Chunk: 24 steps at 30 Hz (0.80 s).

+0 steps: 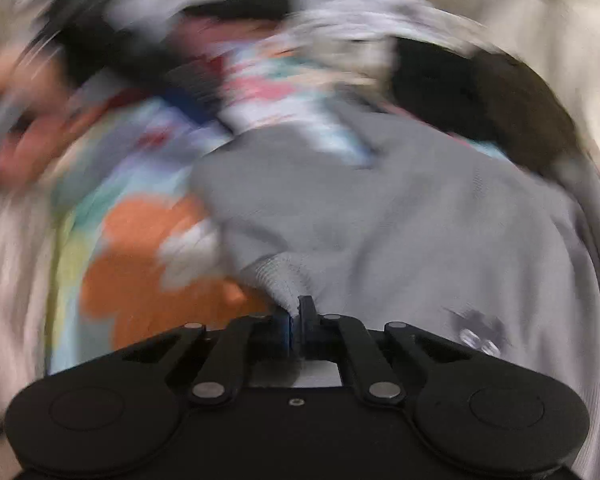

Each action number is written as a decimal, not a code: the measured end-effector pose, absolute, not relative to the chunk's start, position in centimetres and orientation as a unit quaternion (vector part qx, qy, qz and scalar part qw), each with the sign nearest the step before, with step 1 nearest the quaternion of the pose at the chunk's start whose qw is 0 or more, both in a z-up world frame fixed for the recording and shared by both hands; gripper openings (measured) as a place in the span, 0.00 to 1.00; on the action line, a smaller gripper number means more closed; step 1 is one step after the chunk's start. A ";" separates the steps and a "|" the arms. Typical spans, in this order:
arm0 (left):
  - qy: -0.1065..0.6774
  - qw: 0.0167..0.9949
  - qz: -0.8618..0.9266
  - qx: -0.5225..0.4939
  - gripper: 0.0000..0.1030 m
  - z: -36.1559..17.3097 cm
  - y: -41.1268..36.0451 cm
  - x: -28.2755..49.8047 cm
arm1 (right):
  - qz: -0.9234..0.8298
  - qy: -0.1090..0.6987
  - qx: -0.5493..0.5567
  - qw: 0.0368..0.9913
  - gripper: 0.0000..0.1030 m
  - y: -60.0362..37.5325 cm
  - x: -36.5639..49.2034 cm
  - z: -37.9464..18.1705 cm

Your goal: Fold clothes

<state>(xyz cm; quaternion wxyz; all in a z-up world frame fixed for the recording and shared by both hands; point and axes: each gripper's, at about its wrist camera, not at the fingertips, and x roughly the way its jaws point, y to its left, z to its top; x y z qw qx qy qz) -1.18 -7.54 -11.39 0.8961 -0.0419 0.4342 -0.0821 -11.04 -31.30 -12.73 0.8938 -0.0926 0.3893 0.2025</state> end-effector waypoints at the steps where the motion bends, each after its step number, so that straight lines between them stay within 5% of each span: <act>1: 0.427 0.898 -0.084 -0.055 0.50 -11.1 -7.1 -1.3 | 0.183 0.389 -0.044 0.902 0.04 -33.1 -10.4 -12.2; 8: 0.471 0.859 -0.140 -0.144 0.52 -12.9 -7.3 -0.3 | 0.129 0.416 0.139 0.890 0.04 -40.6 -9.1 -13.9; 12: 0.504 0.826 -0.173 -0.185 0.63 -14.0 -7.9 -0.1 | 0.131 0.413 0.183 0.882 0.04 -41.2 -9.4 -15.1; 19: 0.559 0.804 -0.186 -0.082 0.74 -15.9 -11.7 -0.1 | 0.109 0.426 0.098 0.893 0.05 -42.6 -10.6 -15.2; 21: 0.539 0.818 -0.200 -0.020 0.57 -15.5 -13.7 -0.6 | 0.129 0.420 0.125 0.889 0.10 -43.4 -11.5 -14.8; 23: 0.514 0.831 -0.211 0.015 0.14 -14.7 -14.8 -1.4 | 0.143 0.412 0.150 0.887 0.19 -44.0 -12.2 -14.5; 24: 0.502 0.837 -0.217 0.027 0.12 -14.3 -15.2 -1.9 | 0.149 0.407 0.165 0.886 0.36 -44.1 -12.5 -14.6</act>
